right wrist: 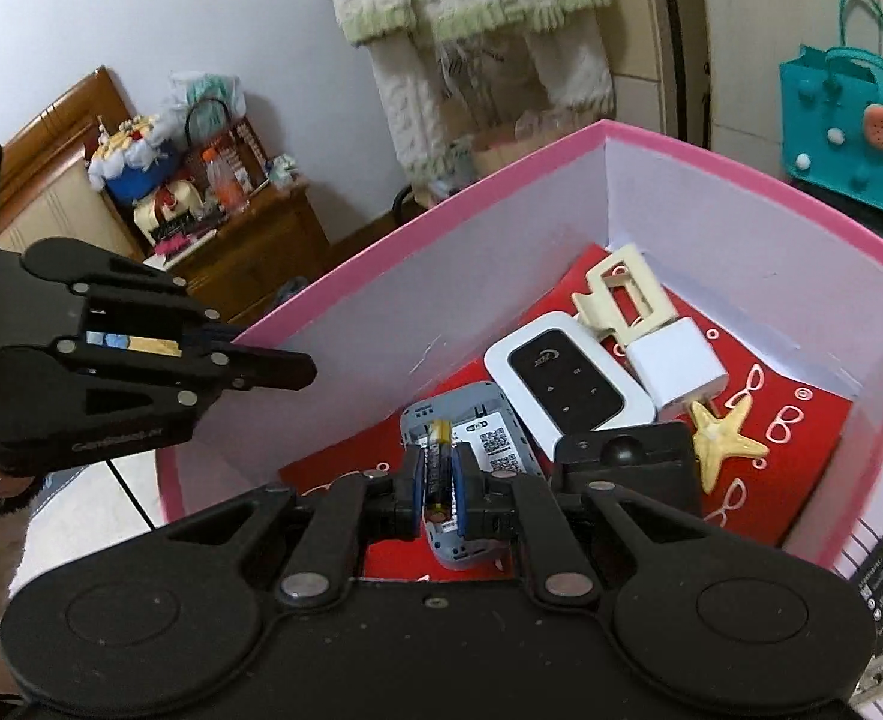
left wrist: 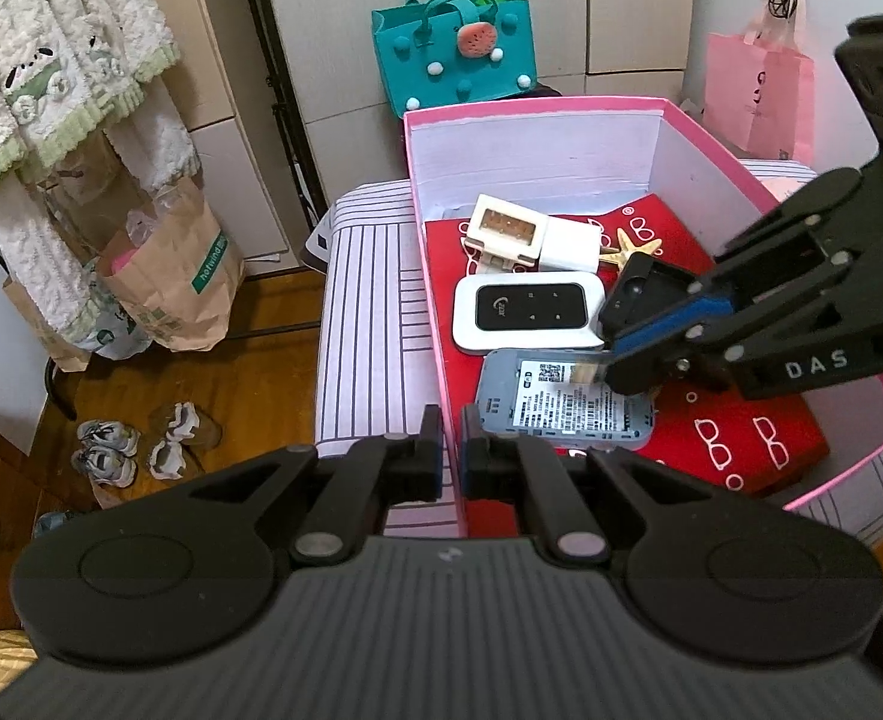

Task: Organize rigid objects
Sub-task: 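Drop the AA battery onto the blue-grey device in the box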

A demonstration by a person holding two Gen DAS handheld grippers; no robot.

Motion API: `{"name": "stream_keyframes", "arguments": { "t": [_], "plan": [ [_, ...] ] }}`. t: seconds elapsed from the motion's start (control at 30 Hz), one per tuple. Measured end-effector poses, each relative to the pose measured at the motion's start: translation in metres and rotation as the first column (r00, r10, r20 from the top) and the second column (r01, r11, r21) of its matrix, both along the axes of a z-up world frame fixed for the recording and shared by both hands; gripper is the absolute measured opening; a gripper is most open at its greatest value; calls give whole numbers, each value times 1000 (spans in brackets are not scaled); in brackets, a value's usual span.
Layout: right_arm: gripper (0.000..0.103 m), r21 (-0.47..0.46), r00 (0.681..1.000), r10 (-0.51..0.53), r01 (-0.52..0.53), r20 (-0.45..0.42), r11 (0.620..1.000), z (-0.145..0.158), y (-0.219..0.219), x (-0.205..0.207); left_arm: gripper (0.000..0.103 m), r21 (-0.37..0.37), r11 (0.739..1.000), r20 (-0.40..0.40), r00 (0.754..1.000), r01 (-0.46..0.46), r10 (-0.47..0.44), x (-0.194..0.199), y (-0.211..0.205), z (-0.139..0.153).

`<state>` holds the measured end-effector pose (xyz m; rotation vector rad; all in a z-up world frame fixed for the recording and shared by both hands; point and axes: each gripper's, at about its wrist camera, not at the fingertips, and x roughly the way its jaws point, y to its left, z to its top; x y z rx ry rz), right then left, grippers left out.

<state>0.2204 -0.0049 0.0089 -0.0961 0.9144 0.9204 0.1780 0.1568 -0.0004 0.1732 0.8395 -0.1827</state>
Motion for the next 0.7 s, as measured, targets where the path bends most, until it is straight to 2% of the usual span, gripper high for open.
{"name": "stream_keyframes", "arguments": {
  "t": [0.13, 0.33, 0.53, 0.7],
  "plan": [
    [18, 28, 999, -29, 28, 25, 999, 8, -10, -3, 5, -8, 1000, -6, 1000, 6, -6, 1, 1, 0],
    [22, 95, 985, -143, 133, 98, 987, 31, -63, -22, 5, -9, 1000, -25, 1000, 10, -10, 4, 2, 1],
    [30, 91, 938, -312, 301, 152, 949, 32, -136, -41, 5, 12, 1000, -41, 999, 12, -11, 6, -1, 3],
    [39, 34, 902, -408, 408, 141, 913, 8, -181, -45, 5, 12, 1000, -62, 998, 16, -16, 9, -1, 7]
  ]
}}
